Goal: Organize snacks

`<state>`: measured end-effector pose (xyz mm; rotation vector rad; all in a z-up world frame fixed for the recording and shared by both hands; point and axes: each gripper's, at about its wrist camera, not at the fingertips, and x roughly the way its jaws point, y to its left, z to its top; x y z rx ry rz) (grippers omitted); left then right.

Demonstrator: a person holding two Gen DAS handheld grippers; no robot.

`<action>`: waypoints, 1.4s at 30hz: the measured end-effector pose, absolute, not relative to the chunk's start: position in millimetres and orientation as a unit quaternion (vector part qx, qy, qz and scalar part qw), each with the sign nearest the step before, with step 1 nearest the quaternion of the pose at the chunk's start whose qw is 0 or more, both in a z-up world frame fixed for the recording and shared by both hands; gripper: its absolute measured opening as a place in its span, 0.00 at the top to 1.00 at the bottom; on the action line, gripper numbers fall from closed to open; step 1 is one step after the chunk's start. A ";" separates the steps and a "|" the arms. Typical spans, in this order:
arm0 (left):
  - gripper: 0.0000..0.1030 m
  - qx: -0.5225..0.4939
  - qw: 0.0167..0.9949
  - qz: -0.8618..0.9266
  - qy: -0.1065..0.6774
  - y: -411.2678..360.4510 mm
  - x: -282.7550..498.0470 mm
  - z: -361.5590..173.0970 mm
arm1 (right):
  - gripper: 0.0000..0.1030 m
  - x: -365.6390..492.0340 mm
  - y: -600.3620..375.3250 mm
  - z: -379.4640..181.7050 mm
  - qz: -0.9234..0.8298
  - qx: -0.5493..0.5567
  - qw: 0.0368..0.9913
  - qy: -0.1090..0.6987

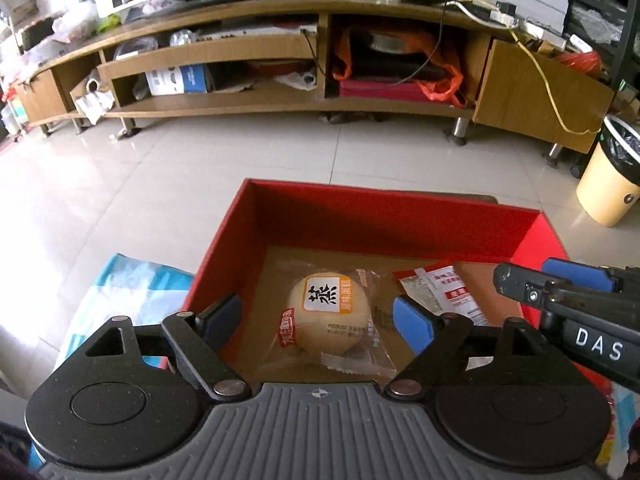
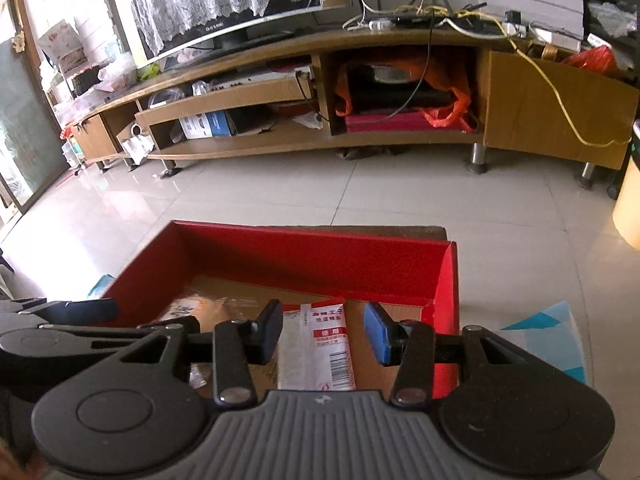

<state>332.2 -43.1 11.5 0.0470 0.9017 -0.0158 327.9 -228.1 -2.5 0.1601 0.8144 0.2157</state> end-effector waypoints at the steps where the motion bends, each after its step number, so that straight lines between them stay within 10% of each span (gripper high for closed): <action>1: 0.14 0.023 0.901 -0.009 0.433 -42.7 329.4 16.0 | 0.59 323.7 -228.0 1.7 0.105 0.078 0.910 0.393; 42: 0.08 0.064 0.870 -0.050 0.486 -6.0 166.7 -5.9 | 0.54 170.4 -204.8 -1.3 0.112 0.104 0.876 0.458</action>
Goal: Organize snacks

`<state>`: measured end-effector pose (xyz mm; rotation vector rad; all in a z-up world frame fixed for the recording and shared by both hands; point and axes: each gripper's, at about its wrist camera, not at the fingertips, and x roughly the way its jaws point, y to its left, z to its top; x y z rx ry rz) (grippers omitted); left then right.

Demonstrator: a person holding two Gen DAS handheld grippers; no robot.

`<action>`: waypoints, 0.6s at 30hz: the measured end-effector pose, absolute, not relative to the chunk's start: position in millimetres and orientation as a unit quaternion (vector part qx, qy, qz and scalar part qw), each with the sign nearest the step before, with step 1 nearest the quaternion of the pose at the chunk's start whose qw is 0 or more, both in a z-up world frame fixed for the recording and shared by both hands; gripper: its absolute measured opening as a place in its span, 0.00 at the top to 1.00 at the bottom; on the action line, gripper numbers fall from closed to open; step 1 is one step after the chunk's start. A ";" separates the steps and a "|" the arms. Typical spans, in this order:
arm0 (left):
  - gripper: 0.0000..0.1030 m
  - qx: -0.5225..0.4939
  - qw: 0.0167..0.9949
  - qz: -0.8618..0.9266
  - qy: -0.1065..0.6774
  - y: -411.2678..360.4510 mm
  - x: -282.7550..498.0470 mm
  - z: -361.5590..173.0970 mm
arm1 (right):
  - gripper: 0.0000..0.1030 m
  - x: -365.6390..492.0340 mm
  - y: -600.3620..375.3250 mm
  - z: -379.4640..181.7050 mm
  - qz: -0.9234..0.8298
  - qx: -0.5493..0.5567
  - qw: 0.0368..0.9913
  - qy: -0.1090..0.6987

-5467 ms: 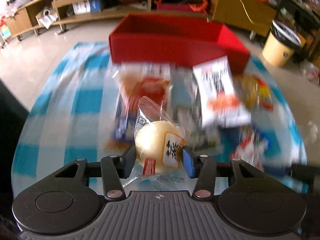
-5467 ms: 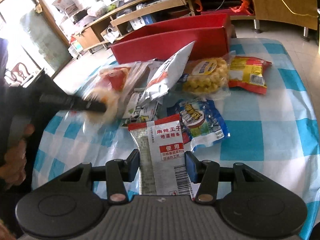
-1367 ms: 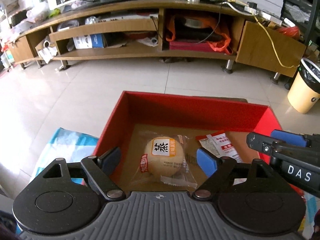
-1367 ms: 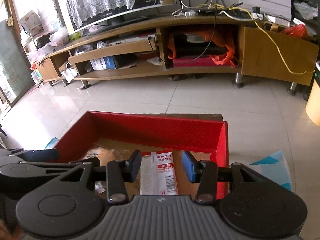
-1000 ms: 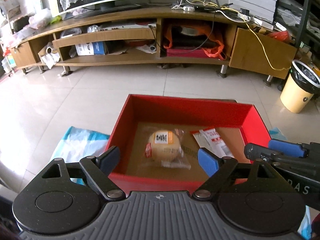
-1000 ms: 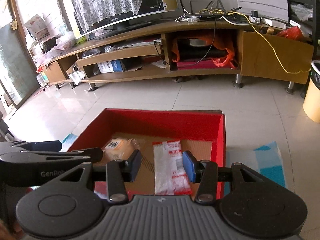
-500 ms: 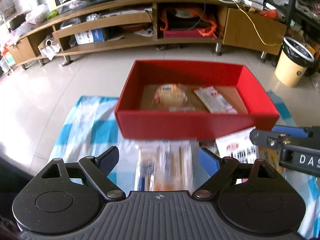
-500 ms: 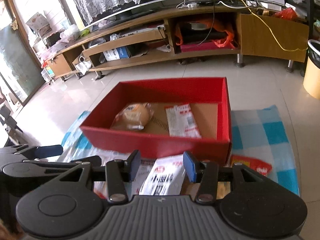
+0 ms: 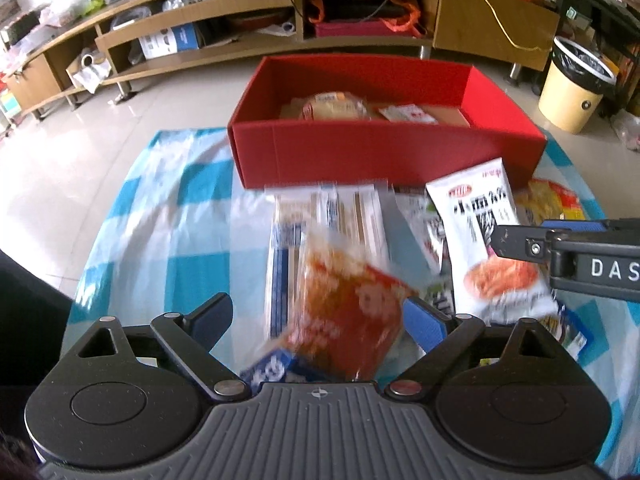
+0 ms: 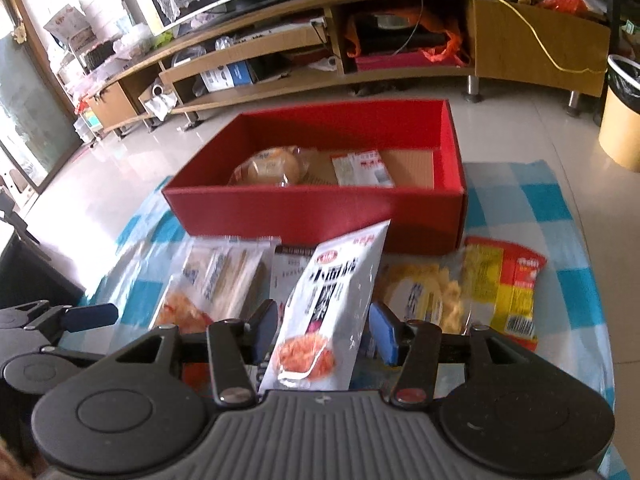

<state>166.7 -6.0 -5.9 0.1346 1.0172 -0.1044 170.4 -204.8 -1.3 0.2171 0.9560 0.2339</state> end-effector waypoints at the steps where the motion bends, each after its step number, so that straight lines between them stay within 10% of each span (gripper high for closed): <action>1: 0.08 0.063 0.869 -0.050 0.488 -4.8 164.7 -8.1 | 0.54 168.0 -203.3 -3.3 0.111 0.103 0.875 0.460; 18: 0.08 0.049 0.857 -0.048 0.510 5.6 156.6 -32.7 | 0.45 182.1 -166.5 -18.3 0.096 0.055 0.867 0.486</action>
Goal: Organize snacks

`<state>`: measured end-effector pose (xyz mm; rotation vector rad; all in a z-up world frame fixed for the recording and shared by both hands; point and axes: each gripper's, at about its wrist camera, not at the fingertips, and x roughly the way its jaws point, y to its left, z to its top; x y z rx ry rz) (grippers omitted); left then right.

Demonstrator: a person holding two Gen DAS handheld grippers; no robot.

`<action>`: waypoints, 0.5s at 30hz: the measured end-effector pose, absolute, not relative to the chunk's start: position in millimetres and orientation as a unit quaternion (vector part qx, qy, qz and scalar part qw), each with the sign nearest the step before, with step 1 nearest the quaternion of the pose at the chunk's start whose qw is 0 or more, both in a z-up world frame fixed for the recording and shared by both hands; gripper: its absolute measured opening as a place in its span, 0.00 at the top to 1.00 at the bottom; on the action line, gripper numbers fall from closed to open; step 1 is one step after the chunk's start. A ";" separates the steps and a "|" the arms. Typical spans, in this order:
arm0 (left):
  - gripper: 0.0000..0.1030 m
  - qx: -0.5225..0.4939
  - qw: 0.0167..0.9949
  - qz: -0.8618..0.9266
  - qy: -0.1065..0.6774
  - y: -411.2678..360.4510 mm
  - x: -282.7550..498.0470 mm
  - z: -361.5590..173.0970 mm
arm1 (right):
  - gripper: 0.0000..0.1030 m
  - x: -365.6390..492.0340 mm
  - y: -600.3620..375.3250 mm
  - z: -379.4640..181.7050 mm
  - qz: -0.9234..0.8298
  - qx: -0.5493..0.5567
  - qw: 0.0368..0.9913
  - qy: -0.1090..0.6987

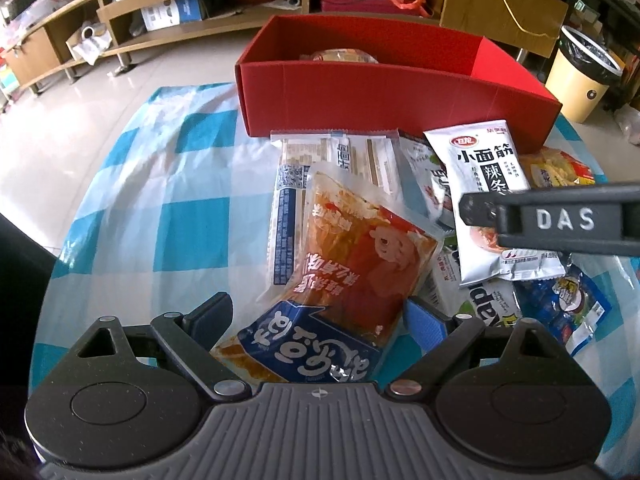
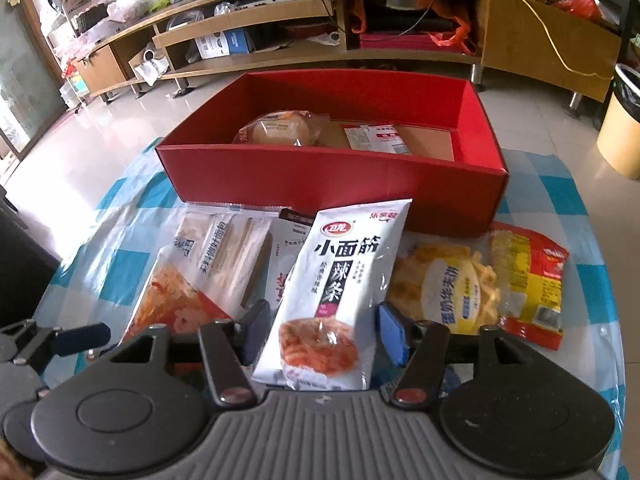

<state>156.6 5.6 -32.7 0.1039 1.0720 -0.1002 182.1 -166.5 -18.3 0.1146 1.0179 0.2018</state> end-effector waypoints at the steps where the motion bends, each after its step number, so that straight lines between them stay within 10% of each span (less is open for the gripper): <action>1: 0.08 0.049 0.857 -0.048 0.510 5.4 156.7 -33.0 | 0.44 183.6 -164.1 -18.2 0.097 0.052 0.867 0.487; 15: 0.07 0.056 0.854 -0.053 0.514 2.3 150.9 -40.4 | 0.51 180.3 -152.3 -28.8 0.105 -0.005 0.868 0.485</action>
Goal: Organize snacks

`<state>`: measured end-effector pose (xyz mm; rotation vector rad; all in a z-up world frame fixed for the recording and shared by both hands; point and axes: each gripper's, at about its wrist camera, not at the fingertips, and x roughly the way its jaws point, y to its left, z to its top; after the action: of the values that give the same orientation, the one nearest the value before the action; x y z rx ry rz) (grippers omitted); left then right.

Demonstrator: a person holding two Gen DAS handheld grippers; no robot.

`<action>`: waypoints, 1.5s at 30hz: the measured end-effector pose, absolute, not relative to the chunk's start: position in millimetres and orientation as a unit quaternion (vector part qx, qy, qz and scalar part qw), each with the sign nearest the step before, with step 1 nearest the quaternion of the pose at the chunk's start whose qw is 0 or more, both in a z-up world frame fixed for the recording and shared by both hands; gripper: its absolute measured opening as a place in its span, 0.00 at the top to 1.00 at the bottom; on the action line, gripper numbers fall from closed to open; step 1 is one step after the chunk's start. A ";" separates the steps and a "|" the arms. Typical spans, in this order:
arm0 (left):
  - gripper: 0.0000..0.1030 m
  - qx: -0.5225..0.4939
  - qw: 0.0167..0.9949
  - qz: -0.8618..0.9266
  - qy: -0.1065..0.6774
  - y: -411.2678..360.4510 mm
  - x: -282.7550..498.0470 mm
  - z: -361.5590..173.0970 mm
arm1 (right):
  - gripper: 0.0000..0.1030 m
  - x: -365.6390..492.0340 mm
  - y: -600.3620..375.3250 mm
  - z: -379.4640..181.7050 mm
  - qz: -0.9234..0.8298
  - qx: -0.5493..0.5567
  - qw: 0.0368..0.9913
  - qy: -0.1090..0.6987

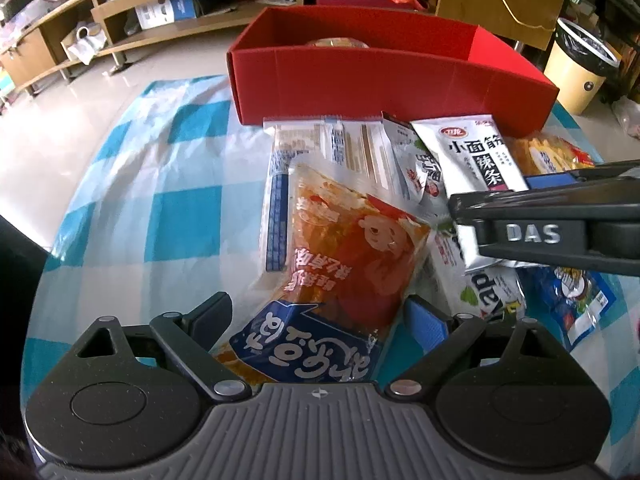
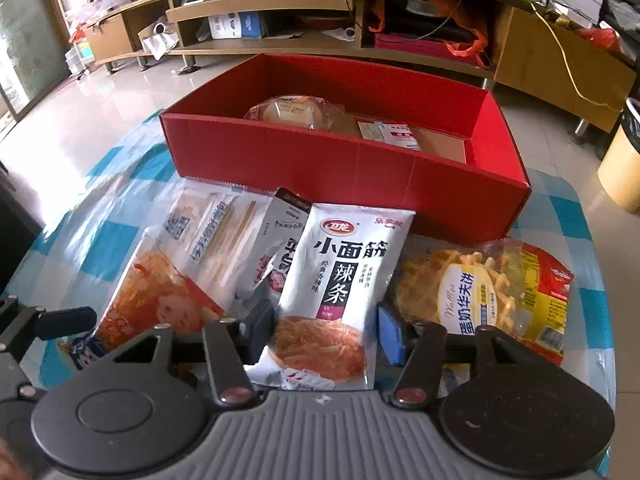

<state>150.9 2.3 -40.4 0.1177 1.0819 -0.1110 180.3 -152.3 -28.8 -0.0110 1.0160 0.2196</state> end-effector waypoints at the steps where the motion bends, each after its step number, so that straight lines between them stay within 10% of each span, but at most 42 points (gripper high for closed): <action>1: 0.08 0.056 0.853 -0.053 0.516 2.7 149.4 -41.0 | 0.52 178.1 -154.2 -28.2 0.109 -0.005 0.868 0.485; 28: 0.03 0.060 0.848 -0.038 0.525 -8.3 133.1 -49.6 | 0.52 72.2 -189.8 -35.6 0.176 0.051 0.846 0.502; 45: 0.36 0.060 0.849 -0.056 0.522 -12.8 87.9 -36.2 | 0.59 40.4 -196.3 -45.4 0.149 0.071 0.851 0.499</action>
<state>87.9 -12.8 -36.2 0.1264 1.1001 -0.1183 40.4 -196.3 -45.4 0.1501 1.0506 0.3137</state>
